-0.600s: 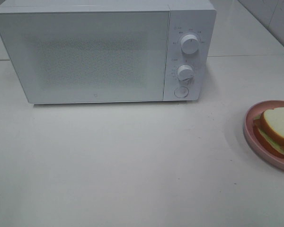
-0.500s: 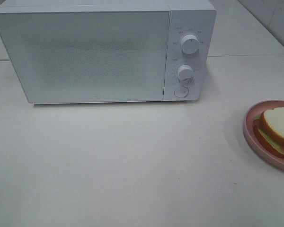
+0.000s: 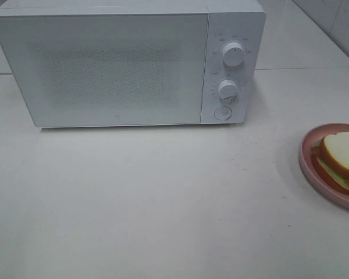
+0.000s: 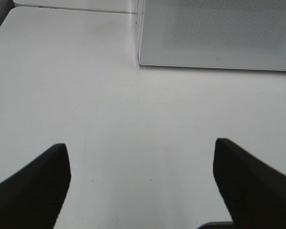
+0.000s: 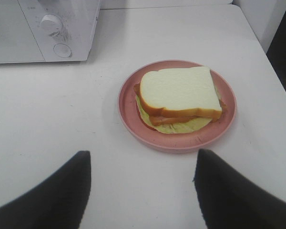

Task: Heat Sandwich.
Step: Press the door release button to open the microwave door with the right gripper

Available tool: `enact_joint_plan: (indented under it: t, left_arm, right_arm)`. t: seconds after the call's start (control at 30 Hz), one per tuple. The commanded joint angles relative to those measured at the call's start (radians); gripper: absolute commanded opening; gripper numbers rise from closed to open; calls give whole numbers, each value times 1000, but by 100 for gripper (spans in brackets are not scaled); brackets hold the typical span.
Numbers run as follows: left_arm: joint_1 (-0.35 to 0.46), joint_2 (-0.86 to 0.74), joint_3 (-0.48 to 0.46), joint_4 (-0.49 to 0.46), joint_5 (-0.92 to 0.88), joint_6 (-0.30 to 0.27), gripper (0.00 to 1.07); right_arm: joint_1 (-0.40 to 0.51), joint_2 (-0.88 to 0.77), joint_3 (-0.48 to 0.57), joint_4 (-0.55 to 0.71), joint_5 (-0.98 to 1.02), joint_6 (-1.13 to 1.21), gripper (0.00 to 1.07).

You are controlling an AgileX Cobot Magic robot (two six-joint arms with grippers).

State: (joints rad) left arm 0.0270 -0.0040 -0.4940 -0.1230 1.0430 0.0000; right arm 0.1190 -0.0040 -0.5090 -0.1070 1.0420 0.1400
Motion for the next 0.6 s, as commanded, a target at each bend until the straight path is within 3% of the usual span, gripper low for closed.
enact_joint_plan:
  t: [0.03,0.6]
  left_arm:
    - [-6,-23,3,-2,-13,0,76]
    - [-6,-23,3,-2,-13,0,76]
  right_arm:
    - [-2,-27,-1,-7,-6,-4,62]
    - [-2,-27,-1,-7,-6,-4,62]
